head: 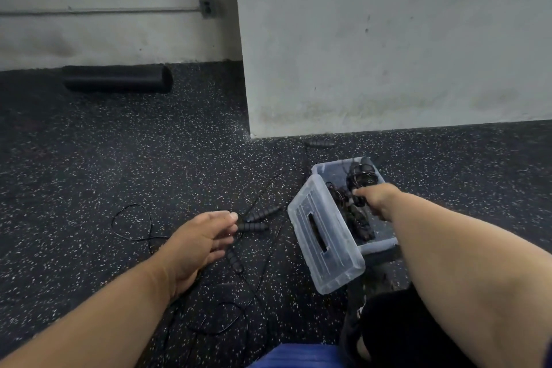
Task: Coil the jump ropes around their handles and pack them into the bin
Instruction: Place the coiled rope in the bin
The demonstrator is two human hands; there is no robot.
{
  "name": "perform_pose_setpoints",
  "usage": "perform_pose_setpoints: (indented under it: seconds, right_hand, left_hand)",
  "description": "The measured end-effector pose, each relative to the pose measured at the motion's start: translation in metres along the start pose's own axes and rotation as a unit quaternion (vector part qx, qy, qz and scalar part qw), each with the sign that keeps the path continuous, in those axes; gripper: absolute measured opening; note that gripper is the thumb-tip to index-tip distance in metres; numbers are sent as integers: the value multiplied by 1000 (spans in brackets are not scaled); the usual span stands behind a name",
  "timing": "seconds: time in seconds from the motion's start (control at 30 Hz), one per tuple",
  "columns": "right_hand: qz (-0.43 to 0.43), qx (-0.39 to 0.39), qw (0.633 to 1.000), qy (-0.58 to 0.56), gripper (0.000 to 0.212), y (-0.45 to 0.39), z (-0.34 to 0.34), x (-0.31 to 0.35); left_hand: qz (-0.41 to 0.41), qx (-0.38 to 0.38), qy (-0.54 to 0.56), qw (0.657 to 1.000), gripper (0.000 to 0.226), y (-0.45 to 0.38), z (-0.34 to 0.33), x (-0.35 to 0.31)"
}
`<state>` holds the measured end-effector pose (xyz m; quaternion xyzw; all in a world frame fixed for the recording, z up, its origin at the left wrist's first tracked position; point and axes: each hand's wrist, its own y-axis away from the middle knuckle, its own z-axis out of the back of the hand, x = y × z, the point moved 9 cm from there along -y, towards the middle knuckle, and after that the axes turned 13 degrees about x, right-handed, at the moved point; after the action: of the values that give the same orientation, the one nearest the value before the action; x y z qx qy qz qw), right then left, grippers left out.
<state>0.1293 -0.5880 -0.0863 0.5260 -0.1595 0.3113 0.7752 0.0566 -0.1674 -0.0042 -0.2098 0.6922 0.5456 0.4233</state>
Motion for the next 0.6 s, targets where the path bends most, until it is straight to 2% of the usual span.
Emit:
perform_pose_setpoints:
  seconds: [0.13,0.23,0.33,0.43,0.6]
  right_hand:
    - [-38,10,991,125,43,-33,13,-29]
    - [-84,61,954,280,49,-59,10,-49]
    - [-100,82,930,343,51,-85,3,-57]
    - [-81,79,924,366,41,-96,-5,-50]
    - [-103,94,933,332,42,-121,-5,-57]
  left_hand:
    - [17,-12,-28,999,24,-12,-1,8]
    - [36,-1,-62,997,22,-22,-4,14]
    - [55,-1,-98,994,22,-36,1,16]
    - [70,0,-109,992,23,-49,3,18]
    - [87,7,-114,990,23,-71,-1,21]
